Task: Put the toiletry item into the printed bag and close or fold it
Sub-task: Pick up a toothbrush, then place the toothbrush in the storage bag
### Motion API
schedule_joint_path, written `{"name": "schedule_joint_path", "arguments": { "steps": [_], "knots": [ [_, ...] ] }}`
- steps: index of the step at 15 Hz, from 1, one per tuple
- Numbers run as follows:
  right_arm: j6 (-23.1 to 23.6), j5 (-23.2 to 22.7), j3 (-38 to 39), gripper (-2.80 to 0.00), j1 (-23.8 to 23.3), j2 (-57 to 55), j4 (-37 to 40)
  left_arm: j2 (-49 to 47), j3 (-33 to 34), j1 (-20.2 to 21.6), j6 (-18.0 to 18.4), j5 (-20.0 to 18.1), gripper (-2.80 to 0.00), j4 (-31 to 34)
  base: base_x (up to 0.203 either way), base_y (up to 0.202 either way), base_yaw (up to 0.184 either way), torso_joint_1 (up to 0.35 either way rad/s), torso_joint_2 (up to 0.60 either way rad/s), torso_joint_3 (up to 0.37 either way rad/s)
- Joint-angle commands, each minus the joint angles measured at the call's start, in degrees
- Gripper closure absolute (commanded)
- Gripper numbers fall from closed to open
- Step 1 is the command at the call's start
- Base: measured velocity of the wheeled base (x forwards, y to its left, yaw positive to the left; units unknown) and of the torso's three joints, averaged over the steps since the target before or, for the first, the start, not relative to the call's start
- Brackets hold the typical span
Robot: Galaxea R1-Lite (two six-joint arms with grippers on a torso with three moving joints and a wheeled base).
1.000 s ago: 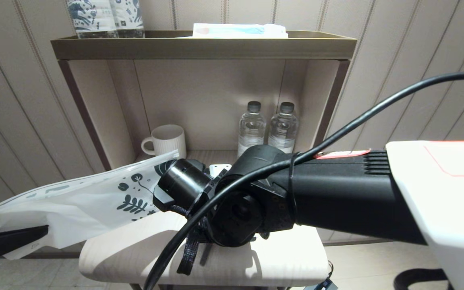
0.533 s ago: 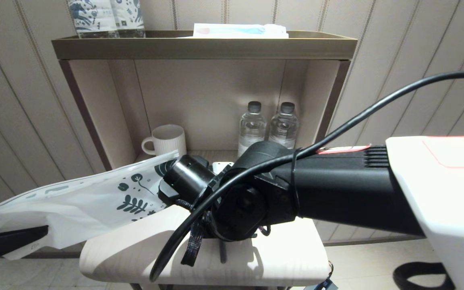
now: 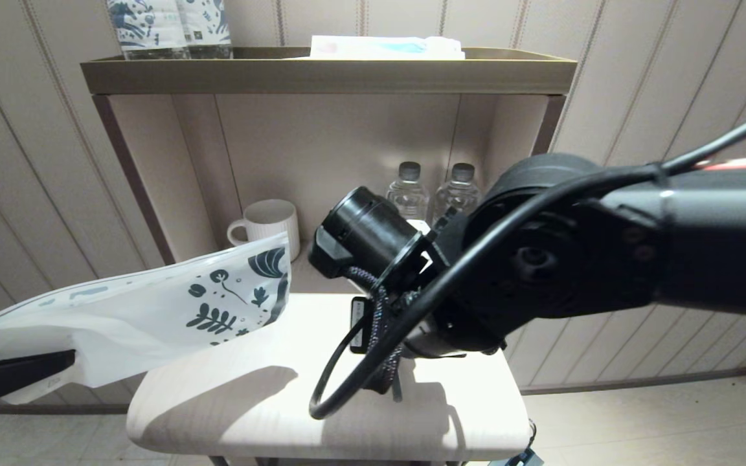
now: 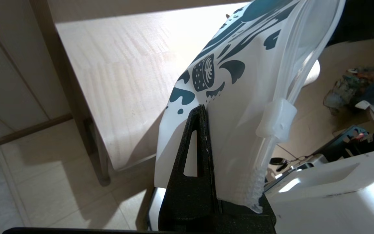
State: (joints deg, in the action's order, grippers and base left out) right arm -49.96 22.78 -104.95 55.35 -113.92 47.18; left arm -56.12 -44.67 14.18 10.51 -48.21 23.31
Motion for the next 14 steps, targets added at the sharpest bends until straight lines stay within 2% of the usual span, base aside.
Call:
{"name": "schedule_joint_path", "arguments": {
  "steps": [1, 3, 5, 7, 8, 10, 11, 13, 14],
  "knots": [
    [0.44, 0.06, 1.74, 0.0, 0.26, 7.92, 0.58, -0.36, -0.68, -0.79, 0.18, -0.03, 0.0, 0.21, 0.0, 0.0, 0.0, 0.0, 0.0, 0.0],
    [2.46, -0.12, 2.88, 0.0, 0.35, 12.35, 4.92, -0.82, -1.19, -2.43, 0.38, 0.25, 0.0, 0.33, 0.0, 0.0, 0.0, 0.0, 0.0, 0.0],
    [3.71, -0.68, 3.63, 0.0, 0.37, 16.31, 9.24, -1.66, -1.67, -5.54, 0.44, 2.75, 0.0, 0.33, 0.0, 0.0, 0.0, 0.0, 0.0, 0.0],
    [6.12, -1.31, 4.09, 0.0, 0.36, 20.99, 10.72, -2.5, -2.19, -11.78, 0.47, 9.03, 0.0, 0.12, 0.0, 0.0, 0.0, 0.0, 0.0, 0.0],
    [9.15, -2.58, 4.27, 0.0, 0.37, 23.7, 11.0, -2.99, -2.66, -15.71, 0.47, 13.36, 0.0, 0.02, 0.0, 0.0, 0.0, 0.0, 0.0, 0.0],
    [18.04, -7.4, 3.9, 0.0, 0.42, 28.1, 14.38, -4.72, -3.85, -21.23, 0.57, 21.04, 0.0, -1.0, 0.0, 0.0, 0.0, 0.0, 0.0, 0.0],
    [22.16, -10.98, 2.16, 0.0, 0.5, 29.3, 19.25, -6.2, -4.01, -22.2, 0.78, 22.66, 0.0, -4.13, 0.0, 0.0, 0.0, 0.0, 0.0, 0.0],
    [26.42, -16.77, -3.32, 0.0, 1.23, 29.7, 27.31, -8.85, -2.99, -22.65, 1.13, 22.55, 0.0, -11.64, 0.0, 0.0, 0.0, 0.0, 0.0, 0.0],
    [29.8, -20.77, -5.9, 0.0, 1.68, 29.65, 31.91, -10.88, -2.34, -23.52, 2.69, 21.02, 0.0, -15.73, 0.0, 0.0, 0.0, 0.0, 0.0, 0.0]
  ]
}}
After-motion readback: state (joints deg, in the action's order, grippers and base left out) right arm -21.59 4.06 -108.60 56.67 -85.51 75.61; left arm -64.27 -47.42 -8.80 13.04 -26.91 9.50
